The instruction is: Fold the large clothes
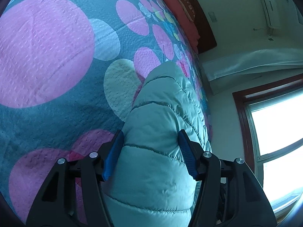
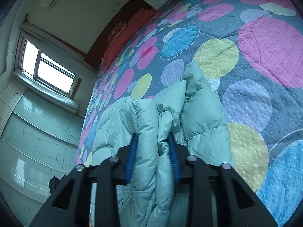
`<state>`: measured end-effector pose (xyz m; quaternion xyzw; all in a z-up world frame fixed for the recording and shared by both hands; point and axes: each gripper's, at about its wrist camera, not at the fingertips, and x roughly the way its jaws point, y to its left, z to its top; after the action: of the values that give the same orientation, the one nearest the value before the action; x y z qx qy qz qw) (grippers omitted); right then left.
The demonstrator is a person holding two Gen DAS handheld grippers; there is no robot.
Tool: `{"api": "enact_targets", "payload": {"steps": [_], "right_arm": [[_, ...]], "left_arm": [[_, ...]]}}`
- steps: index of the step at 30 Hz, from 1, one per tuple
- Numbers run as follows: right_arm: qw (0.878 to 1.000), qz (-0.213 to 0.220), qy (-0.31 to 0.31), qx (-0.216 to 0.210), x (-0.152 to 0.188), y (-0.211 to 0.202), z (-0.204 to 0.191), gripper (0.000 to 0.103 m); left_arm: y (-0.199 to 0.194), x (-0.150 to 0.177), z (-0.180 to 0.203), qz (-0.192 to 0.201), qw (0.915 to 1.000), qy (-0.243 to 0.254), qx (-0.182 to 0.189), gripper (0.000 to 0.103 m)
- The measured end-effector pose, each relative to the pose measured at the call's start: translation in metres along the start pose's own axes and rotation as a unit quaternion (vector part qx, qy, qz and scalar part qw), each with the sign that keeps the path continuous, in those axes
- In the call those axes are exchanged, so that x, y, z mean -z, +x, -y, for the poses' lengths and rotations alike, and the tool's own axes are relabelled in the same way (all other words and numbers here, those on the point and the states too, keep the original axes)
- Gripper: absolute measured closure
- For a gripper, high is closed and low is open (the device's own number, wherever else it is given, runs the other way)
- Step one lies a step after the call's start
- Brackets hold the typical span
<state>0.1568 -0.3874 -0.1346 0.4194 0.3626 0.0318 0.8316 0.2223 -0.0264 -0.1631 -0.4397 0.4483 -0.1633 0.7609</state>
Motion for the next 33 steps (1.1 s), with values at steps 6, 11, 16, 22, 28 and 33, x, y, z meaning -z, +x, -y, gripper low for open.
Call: {"api": "enact_targets", "payload": {"steps": [6,11,16,22,28,33], "right_arm": [[0.999,0.020,-0.019,0.022,-0.015,-0.012,0.003,0.093],[0.999,0.014,0.005,0.040,-0.021,-0.008,0.034,0.093],[0.999,-0.005,0.025,0.034,-0.016,0.009,0.066,0.094],[0.999,-0.016,0.050,-0.002,-0.014,0.018,0.086,0.097],[0.999,-0.029,0.046,0.003,-0.020,0.007,0.078,0.090],[0.999,-0.016,0.039,0.018,-0.012,-0.024,0.064,0.057]], "left_arm": [[0.017,0.002,0.019,-0.009,0.9992,0.033,-0.020,0.045],[0.040,0.012,0.032,-0.024,0.9943,0.075,-0.071,0.044],[0.062,0.022,0.037,-0.030,0.9861,0.121,-0.110,0.043],[0.071,0.021,0.032,-0.042,0.9828,0.140,-0.113,0.041],[0.044,0.016,0.021,-0.050,0.9898,0.116,-0.067,0.041],[0.010,0.025,0.014,-0.041,0.9913,0.118,-0.042,0.038]]}}
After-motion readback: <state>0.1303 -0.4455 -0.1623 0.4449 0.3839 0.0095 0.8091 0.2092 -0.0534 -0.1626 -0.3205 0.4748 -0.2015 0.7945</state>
